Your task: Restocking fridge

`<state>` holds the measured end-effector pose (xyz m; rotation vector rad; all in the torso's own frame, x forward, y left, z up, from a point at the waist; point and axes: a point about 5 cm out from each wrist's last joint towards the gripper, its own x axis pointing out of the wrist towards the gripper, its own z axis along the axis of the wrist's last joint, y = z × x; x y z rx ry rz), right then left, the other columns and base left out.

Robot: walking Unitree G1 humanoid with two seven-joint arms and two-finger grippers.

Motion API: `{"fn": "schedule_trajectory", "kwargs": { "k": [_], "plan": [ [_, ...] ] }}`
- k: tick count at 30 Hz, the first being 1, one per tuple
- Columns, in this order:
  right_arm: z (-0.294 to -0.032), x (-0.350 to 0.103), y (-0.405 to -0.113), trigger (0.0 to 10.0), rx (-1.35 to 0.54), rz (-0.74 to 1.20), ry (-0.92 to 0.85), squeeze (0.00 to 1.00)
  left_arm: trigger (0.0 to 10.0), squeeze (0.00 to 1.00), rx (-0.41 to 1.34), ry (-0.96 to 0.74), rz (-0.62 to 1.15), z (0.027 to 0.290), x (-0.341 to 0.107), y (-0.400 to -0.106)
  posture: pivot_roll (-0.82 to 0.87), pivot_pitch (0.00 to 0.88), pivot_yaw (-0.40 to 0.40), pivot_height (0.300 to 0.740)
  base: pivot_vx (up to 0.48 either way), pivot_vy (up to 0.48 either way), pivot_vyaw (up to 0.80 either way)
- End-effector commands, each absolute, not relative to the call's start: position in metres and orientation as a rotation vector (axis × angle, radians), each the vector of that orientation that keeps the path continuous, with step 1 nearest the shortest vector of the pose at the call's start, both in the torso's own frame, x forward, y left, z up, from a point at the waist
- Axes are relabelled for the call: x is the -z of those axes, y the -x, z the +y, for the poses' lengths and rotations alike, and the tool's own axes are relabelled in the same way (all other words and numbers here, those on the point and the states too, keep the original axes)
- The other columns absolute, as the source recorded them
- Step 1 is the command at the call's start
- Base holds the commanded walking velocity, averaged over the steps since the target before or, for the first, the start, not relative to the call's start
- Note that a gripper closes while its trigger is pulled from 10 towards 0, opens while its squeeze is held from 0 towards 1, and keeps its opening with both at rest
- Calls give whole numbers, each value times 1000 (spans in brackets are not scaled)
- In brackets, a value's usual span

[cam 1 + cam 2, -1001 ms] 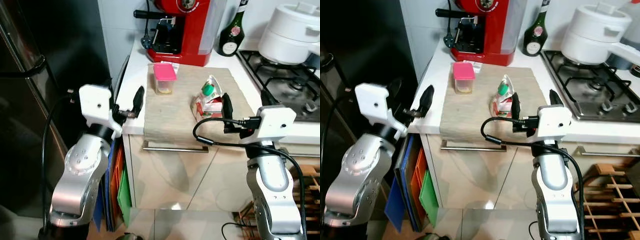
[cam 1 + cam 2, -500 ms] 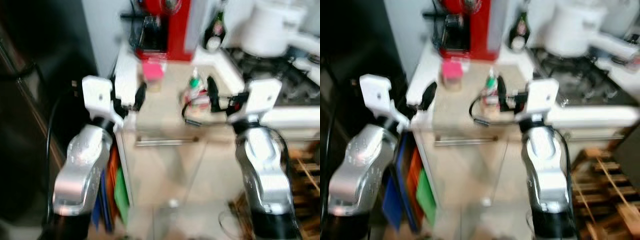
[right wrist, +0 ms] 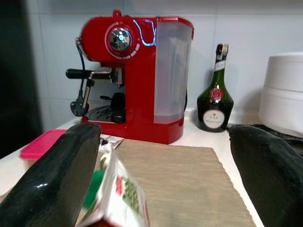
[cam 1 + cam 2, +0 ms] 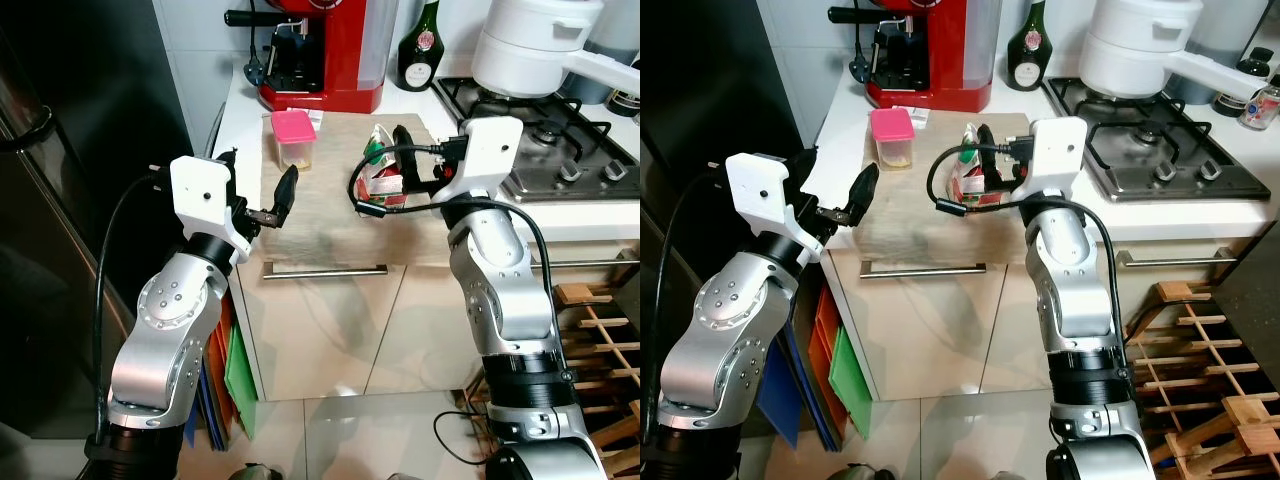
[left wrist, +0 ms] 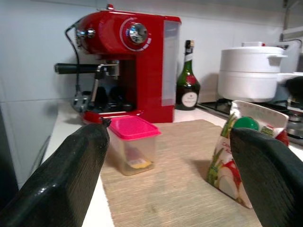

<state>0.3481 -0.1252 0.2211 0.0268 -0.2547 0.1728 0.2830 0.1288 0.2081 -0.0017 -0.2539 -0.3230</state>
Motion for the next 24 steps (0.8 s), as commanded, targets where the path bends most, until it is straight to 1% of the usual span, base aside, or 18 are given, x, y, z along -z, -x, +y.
{"fn": "schedule_trajectory", "kwargs": {
  "k": [1, 9, 12, 17, 20, 24],
  "plan": [
    [-126, -225, -353, 10000, -178, -253, -43, 365, 10000, 0, 334, -14, -260, 128, -210, -282, -11, 0, 11, 740, 0, 0, 0],
    [-124, -231, -366, 10000, -187, -231, -65, 361, 10000, 0, 336, -13, -254, 127, -209, -279, -1, 0, 3, 740, 0, 0, 0],
    [-115, -234, -376, 10000, -238, -190, -57, 361, 10000, 0, 335, -9, -246, 126, -208, -276, 14, 0, -12, 740, 0, 0, 0],
    [-111, -235, -381, 10000, -264, -164, -46, 365, 10000, 0, 330, -7, -241, 127, -208, -275, 21, 0, -22, 740, 0, 0, 0],
    [-108, -231, -381, 10000, -286, -140, -29, 353, 10000, 0, 327, -4, -239, 127, -208, -275, 22, 0, -24, 740, 0, 0, 0],
    [-105, -224, -380, 10000, -305, -105, -10, 361, 10000, 0, 326, 2, -236, 126, -209, -274, 20, 0, -24, 740, 0, 0, 0]
  ]
}}
